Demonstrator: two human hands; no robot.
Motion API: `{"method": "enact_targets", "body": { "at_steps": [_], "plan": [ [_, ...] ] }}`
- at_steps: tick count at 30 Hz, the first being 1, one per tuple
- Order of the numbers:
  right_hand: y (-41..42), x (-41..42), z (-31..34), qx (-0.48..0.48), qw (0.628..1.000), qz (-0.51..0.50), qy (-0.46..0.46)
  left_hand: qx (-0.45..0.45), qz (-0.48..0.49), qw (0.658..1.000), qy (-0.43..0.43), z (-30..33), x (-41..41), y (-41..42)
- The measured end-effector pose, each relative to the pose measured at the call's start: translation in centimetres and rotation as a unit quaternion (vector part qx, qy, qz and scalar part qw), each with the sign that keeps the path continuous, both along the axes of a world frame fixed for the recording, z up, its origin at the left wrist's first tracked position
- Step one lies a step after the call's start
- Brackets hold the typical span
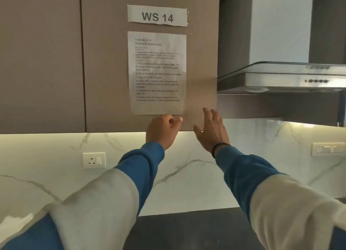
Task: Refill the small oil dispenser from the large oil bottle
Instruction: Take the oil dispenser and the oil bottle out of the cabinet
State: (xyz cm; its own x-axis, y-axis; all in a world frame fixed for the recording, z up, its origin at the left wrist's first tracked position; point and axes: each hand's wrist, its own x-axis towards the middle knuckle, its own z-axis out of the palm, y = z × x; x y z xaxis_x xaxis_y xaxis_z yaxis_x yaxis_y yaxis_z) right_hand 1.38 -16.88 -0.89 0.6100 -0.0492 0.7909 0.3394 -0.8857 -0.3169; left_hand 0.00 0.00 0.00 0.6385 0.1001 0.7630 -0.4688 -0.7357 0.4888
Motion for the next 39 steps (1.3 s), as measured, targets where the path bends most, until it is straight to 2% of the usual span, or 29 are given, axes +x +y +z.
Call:
{"method": "enact_targets", "body": {
  "at_steps": [1, 4, 8, 12, 16, 20, 26, 31, 39],
  "plan": [
    [-0.7, 0.4, 0.2, 0.039, 0.999, 0.016, -0.003, -0.056, -0.052, 0.995, 0.061, 0.0, 0.8, -1.2],
    [-2.9, 1.5, 0.7, 0.115, 0.992, 0.045, 0.012, -0.172, -0.164, 0.94, 0.243, -0.9, 1.6, -5.2],
    [-5.0, 3.2, 1.1, 0.15, 0.984, 0.088, 0.042, -0.299, -0.228, 0.87, 0.321, -2.7, 3.6, -9.3],
    [-7.2, 5.4, 1.3, 0.184, 0.972, 0.128, 0.073, -0.488, -0.245, 0.79, 0.277, -3.4, 6.1, -12.7],
    [-8.3, 7.2, 0.8, 0.197, 0.96, 0.175, 0.097, -0.597, -0.245, 0.744, 0.174, -3.3, 8.7, -14.4],
    [-8.6, 7.8, -0.1, 0.226, 0.941, 0.22, 0.12, -0.604, -0.255, 0.742, 0.141, -3.4, 9.4, -15.3],
    [-8.9, 7.6, 0.0, 0.272, 0.924, 0.236, 0.128, -0.599, -0.208, 0.763, 0.125, -3.2, 8.4, -16.3],
    [-7.6, 5.4, 0.3, 0.311, 0.91, 0.264, 0.067, -0.601, -0.207, 0.76, 0.134, -3.4, 5.3, -16.6],
    [-5.3, -1.8, 0.4, 0.433, 0.857, 0.279, -0.023, -0.606, -0.212, 0.752, 0.146, -3.5, -2.5, -14.6]
  ]
}}
